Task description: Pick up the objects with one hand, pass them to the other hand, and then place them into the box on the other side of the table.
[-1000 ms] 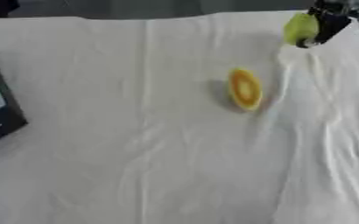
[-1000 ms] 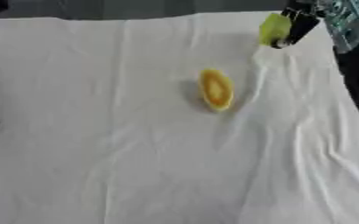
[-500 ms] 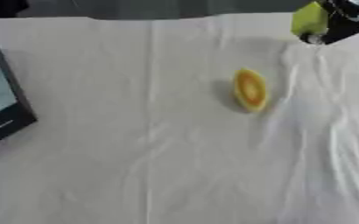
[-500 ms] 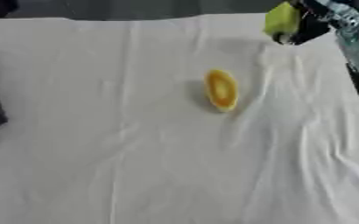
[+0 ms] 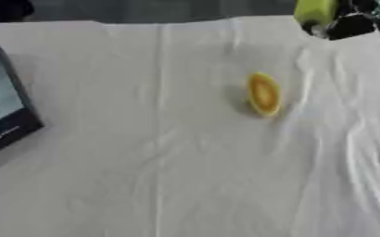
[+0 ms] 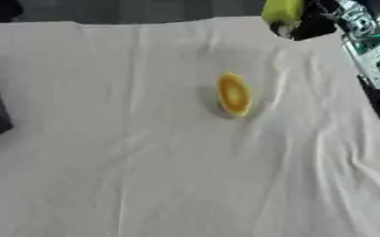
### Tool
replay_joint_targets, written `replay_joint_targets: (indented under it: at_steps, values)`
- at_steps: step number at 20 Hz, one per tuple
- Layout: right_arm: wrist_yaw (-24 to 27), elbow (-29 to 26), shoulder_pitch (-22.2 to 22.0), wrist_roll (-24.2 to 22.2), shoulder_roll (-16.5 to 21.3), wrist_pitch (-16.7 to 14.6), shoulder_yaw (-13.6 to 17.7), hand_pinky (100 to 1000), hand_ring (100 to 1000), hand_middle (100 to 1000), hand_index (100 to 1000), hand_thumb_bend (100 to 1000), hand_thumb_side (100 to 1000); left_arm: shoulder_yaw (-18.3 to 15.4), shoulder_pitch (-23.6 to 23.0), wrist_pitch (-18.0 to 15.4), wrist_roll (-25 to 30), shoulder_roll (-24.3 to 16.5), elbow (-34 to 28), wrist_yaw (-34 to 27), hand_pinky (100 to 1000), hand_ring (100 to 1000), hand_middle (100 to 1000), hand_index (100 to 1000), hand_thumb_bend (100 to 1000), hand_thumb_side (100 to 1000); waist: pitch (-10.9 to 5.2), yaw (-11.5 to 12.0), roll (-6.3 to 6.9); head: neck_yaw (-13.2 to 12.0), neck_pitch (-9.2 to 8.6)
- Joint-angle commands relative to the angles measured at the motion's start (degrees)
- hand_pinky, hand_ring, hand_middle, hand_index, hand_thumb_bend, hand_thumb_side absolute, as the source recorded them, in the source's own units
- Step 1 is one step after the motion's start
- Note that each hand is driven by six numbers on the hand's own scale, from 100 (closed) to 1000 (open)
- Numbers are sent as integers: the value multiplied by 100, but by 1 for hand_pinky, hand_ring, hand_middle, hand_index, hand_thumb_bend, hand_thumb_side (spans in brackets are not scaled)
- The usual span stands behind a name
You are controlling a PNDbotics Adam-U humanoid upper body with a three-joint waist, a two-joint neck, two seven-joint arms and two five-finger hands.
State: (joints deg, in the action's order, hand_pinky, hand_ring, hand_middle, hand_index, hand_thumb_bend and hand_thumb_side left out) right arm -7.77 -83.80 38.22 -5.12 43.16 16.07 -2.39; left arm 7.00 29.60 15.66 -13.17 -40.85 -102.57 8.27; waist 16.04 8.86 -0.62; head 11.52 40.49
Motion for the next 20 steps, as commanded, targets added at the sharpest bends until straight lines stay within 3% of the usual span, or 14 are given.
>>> replay_joint_targets:
  at_steps: [1, 10, 20]
  values:
    - [179, -300, 74, 164, -38, 1, -51, 797, 550, 488, 532, 447, 144, -20, 111, 0, 24, -235, -113, -41, 802, 682, 600, 732, 756, 401, -229, -5, 66, -64, 43]
    - [468, -722, -25, 243, -403, 21, -432, 789, 542, 488, 532, 453, 144, 1, 168, -15, 62, -254, -169, -77, 802, 683, 601, 733, 753, 401, -299, 26, 72, -192, 27]
    - [344, -870, -17, 249, -1092, -121, -841, 787, 542, 491, 535, 457, 142, 180, 401, -73, 388, -283, -493, -191, 800, 686, 606, 736, 752, 406, -363, 57, 110, -179, 135]
